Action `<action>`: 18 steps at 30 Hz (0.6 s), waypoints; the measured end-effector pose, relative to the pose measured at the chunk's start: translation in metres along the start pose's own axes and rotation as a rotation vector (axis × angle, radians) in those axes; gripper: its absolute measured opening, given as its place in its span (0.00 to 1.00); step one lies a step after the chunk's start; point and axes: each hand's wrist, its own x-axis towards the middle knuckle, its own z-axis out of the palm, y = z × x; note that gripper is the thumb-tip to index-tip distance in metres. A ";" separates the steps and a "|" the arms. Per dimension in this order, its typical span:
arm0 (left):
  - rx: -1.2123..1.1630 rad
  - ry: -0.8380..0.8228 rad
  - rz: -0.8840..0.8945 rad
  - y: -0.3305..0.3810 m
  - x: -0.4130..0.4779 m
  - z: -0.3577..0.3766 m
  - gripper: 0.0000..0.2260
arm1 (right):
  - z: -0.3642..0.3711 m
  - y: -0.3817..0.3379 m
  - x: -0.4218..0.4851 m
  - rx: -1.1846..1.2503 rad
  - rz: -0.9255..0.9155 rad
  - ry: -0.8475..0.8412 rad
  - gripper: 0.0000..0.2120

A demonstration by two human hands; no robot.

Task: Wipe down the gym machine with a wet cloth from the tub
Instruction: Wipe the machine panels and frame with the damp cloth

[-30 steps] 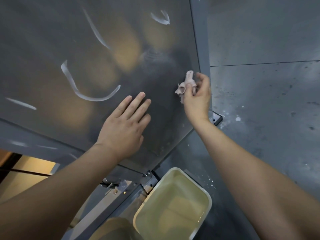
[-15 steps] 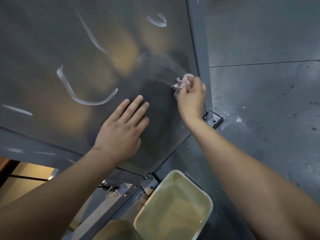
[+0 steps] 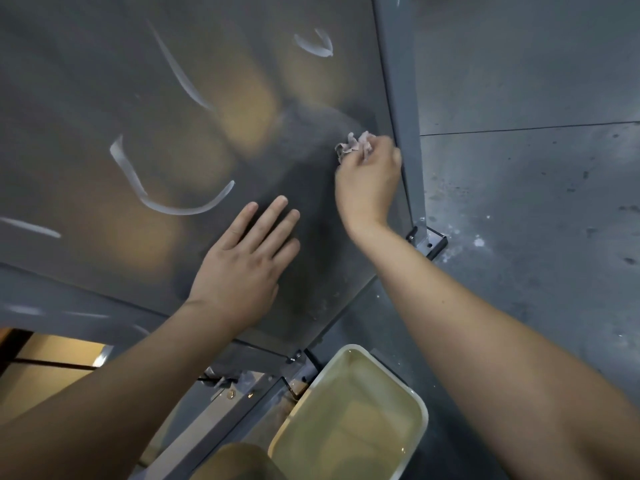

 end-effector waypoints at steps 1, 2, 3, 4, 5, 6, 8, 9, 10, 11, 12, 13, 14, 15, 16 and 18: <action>0.002 0.003 -0.002 0.000 0.000 0.001 0.24 | 0.004 -0.013 -0.003 0.015 -0.050 0.016 0.08; -0.001 0.005 -0.005 0.000 0.000 0.001 0.25 | 0.008 -0.028 -0.006 0.044 -0.164 0.011 0.07; -0.006 0.007 -0.005 -0.001 0.000 0.002 0.26 | 0.009 -0.040 -0.010 0.071 -0.307 -0.031 0.08; -0.007 0.010 -0.002 -0.001 0.000 0.003 0.26 | 0.009 -0.049 -0.013 0.087 -0.433 -0.092 0.09; -0.002 0.013 0.001 -0.001 0.001 0.003 0.26 | 0.008 -0.053 -0.013 0.090 -0.526 -0.139 0.10; 0.001 0.017 0.002 -0.001 0.000 0.003 0.26 | 0.008 -0.047 -0.010 0.077 -0.571 -0.151 0.10; -0.006 0.021 -0.004 0.000 0.000 0.002 0.25 | 0.006 -0.019 0.004 0.035 -0.441 -0.083 0.12; -0.010 0.021 -0.005 0.000 0.000 0.001 0.24 | 0.004 -0.006 0.010 0.034 -0.290 -0.025 0.13; -0.013 0.018 -0.002 0.001 0.000 0.001 0.24 | 0.002 0.004 0.013 0.047 -0.145 0.010 0.12; -0.013 0.017 0.000 0.001 0.000 0.001 0.24 | 0.003 0.008 0.014 0.047 -0.054 0.034 0.11; -0.012 0.018 0.000 0.001 0.000 0.002 0.24 | 0.005 0.002 0.011 0.034 -0.052 0.062 0.09; -0.011 0.023 -0.003 0.000 0.000 0.003 0.24 | 0.009 -0.010 0.007 0.028 -0.120 0.074 0.07; -0.011 0.028 -0.006 0.000 0.000 0.003 0.25 | 0.013 -0.025 0.002 0.041 -0.246 0.047 0.07; -0.011 0.032 -0.005 -0.001 0.000 0.004 0.25 | 0.015 -0.039 -0.003 0.072 -0.374 -0.004 0.07; -0.009 0.033 -0.003 -0.001 0.000 0.005 0.25 | 0.014 -0.051 -0.008 0.100 -0.475 -0.050 0.08; -0.010 0.025 0.001 -0.002 0.000 0.004 0.26 | 0.012 -0.051 -0.007 0.079 -0.601 -0.076 0.09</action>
